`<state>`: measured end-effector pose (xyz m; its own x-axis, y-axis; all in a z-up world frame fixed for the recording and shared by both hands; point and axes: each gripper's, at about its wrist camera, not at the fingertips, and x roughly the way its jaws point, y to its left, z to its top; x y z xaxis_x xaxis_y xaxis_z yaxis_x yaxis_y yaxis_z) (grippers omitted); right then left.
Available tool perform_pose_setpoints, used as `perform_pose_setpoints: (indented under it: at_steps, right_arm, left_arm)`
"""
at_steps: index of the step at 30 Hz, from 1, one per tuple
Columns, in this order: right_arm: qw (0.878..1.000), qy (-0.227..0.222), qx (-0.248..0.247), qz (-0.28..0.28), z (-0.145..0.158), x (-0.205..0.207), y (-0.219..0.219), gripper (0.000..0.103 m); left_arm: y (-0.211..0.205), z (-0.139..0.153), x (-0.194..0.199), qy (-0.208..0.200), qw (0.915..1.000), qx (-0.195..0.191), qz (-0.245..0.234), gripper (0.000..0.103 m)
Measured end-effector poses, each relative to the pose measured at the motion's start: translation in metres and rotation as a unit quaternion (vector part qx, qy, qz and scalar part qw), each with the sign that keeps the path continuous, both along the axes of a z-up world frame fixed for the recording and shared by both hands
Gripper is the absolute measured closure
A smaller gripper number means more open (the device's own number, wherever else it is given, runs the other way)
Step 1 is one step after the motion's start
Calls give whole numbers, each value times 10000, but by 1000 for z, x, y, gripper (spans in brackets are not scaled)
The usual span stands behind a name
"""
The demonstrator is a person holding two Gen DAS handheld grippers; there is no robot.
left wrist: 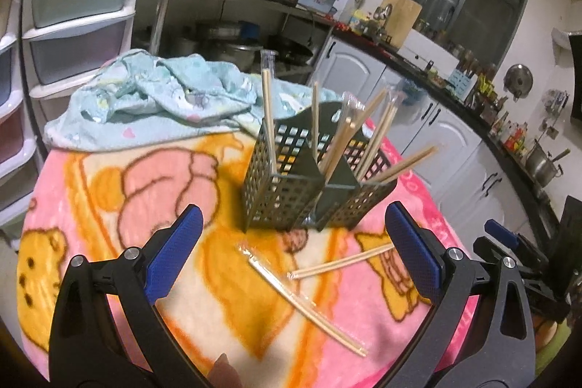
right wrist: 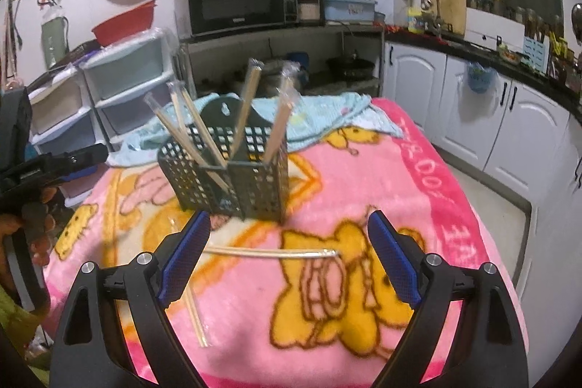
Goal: Organize utensils
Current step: 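Withdraw both open tools from the caddy toward the chopsticks on the blanket, then lower the left tool onto a wrapped chopstick while the right tool approaches another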
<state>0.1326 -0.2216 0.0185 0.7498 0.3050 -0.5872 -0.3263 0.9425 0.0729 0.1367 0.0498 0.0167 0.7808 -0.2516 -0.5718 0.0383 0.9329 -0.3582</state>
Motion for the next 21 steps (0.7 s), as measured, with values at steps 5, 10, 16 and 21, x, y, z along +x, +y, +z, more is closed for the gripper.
perform_pose_setpoints:
  at_steps: [5,10,16,21]
  right_arm:
    - [9998,155,-5,-83,-13,6,-3,18]
    - [9994,308,-37,-132,-25,11,-5,18]
    - [9987,458,-103,-184,-38,14,-6,18]
    - [9981,555,-138,-226,-46,18,-6,18]
  left_arm:
    - [-7,-14,2,213,9997,51,-63,11]
    - [-12,-28,8,428,9990,104,-113,11]
    - [-14,-47,12,661,9976,134,-152,11]
    - [-13,-64,18,847,9962,163,-149,11]
